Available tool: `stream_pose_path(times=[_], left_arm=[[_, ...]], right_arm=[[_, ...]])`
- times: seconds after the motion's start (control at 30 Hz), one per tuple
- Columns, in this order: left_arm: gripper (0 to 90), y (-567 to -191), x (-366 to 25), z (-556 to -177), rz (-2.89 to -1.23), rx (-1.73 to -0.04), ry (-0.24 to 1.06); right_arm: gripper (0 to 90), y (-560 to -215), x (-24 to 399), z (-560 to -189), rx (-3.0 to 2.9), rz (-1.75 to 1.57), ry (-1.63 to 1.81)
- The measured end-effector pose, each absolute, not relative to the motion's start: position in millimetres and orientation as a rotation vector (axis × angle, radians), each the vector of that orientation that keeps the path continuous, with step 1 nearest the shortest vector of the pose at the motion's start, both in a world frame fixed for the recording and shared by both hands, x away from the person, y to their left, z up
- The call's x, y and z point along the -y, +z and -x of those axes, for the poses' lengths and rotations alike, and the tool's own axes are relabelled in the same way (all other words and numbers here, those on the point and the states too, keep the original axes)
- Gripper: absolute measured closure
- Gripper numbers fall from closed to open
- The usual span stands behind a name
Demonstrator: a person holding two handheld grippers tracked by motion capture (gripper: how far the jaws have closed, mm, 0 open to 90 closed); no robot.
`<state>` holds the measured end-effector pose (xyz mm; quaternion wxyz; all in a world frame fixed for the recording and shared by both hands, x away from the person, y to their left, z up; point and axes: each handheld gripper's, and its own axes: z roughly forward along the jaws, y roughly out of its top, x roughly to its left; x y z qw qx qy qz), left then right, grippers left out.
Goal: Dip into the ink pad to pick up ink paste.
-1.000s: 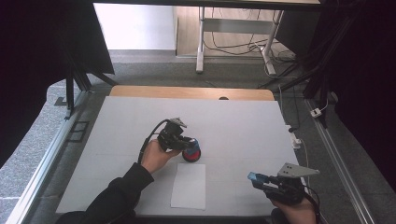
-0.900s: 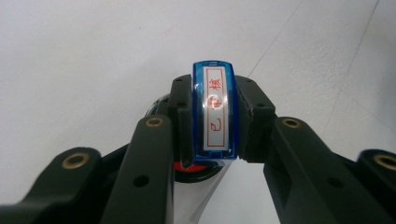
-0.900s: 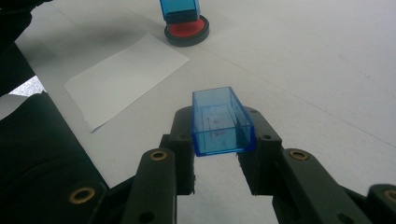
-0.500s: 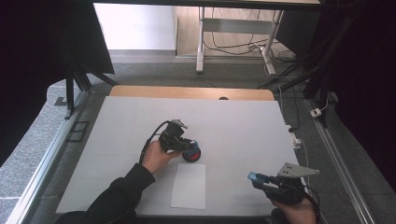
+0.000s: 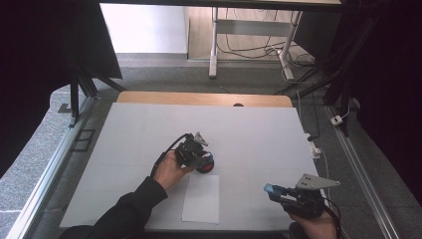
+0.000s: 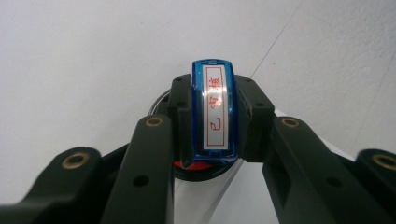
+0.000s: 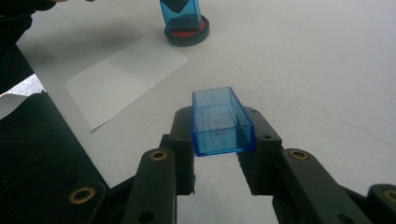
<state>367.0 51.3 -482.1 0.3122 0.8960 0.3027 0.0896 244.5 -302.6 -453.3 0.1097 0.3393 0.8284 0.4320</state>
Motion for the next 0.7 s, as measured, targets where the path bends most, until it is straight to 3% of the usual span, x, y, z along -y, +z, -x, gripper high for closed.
stream_pose_path(times=[0.2, 0.7], left_arm=[[70.9, -481.9, -49.3, -365.6, -2.373, -0.798, 0.253], [70.9, -490.4, -74.6, -385.2, -2.219, -0.897, 0.001]], right_arm=[[68.7, -453.4, 302.5, -244.5, -2.436, -0.996, 1.274], [68.7, -453.5, 302.7, -244.5, -2.438, -0.992, 1.270]])
